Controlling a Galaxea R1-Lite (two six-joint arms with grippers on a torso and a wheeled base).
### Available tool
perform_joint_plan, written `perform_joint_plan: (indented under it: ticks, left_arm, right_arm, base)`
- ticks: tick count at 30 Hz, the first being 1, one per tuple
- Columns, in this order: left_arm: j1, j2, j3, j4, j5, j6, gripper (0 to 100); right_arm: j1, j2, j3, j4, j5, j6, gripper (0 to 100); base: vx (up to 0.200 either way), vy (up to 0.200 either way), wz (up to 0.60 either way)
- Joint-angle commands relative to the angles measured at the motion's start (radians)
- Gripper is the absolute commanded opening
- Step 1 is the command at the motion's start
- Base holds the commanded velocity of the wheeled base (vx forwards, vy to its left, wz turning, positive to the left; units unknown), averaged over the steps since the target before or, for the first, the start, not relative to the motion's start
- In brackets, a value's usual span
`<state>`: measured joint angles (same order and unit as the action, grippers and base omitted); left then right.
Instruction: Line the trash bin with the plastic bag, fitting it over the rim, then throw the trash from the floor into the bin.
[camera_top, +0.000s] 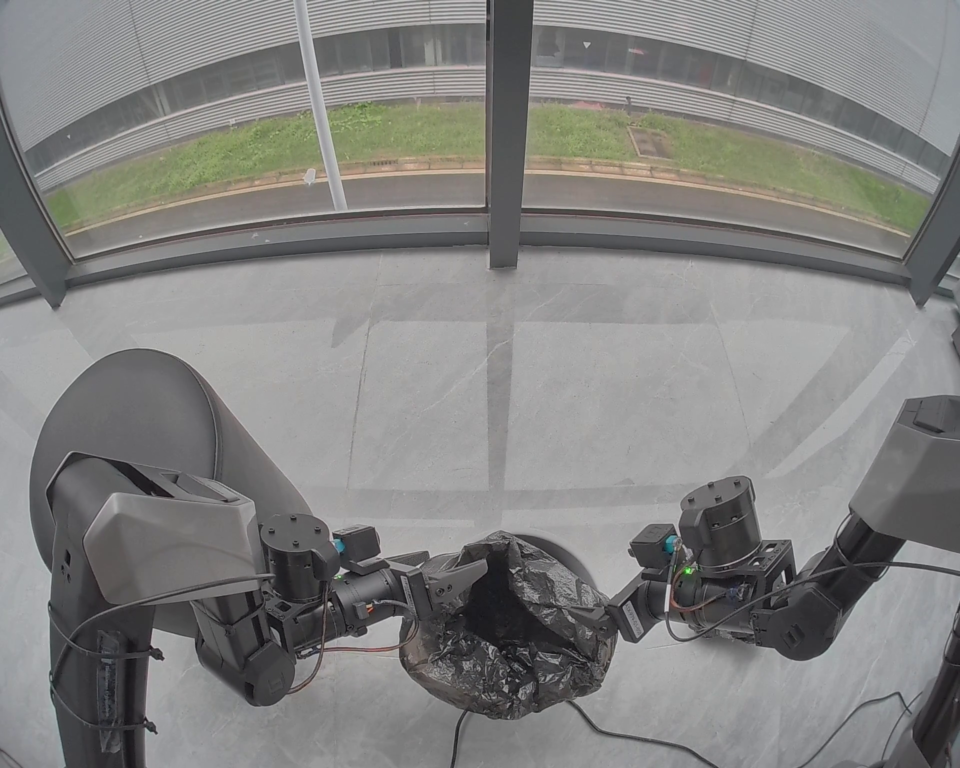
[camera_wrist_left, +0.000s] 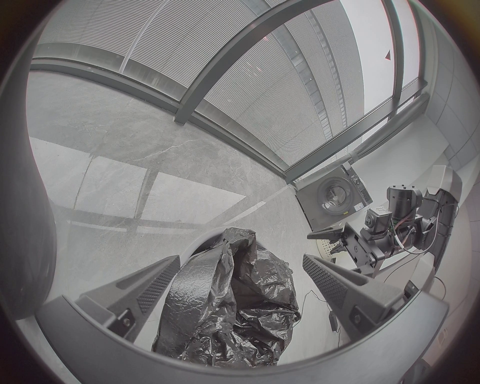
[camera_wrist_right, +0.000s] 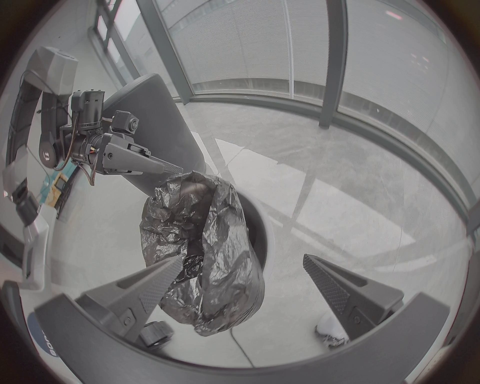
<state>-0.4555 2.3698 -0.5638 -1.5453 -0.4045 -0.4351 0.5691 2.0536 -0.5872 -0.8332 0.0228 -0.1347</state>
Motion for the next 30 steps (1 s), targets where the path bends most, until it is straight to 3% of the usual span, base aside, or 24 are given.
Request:
perform_joint_plan:
  ticks: [1,4,10,23,26,30]
  left_arm:
    - [0.009,-0.001,0.013,-0.001,0.006,0.009,100]
    - [0.021,0.011,0.042,-0.001,0.015,0.027,100]
    - [0.063,0.031,0.102,-0.001,0.018,0.134,100]
    - [0.064,0.135,0.05,0.001,0.033,0.139,100]
    - [0.09,0.178,-0.014,0.001,0.09,0.122,100]
    - [0.121,0.19,-0.048,0.001,0.087,0.121,100]
  right_arm:
    - [-0.009,0.013,-0.052,0.0,0.0,-0.066,100]
    - [-0.009,0.042,-0.083,-0.001,0.002,-0.126,100]
    - [0.009,0.088,-0.138,-0.001,0.003,-0.168,100]
    - [0.005,0.2,-0.235,-0.001,0.002,-0.174,100]
    - [-0.023,0.238,-0.284,-0.001,0.0,-0.172,100]
    - [-0.04,0.264,-0.322,-0.001,0.0,-0.171,100]
  base:
    - [0.0,0.0,0.0]
    - [0.0,0.0,0.0]
    - [0.0,0.0,0.0]
    - [0.0,0.0,0.0]
    - [0.0,0.0,0.0]
    - [0.0,0.0,0.0]
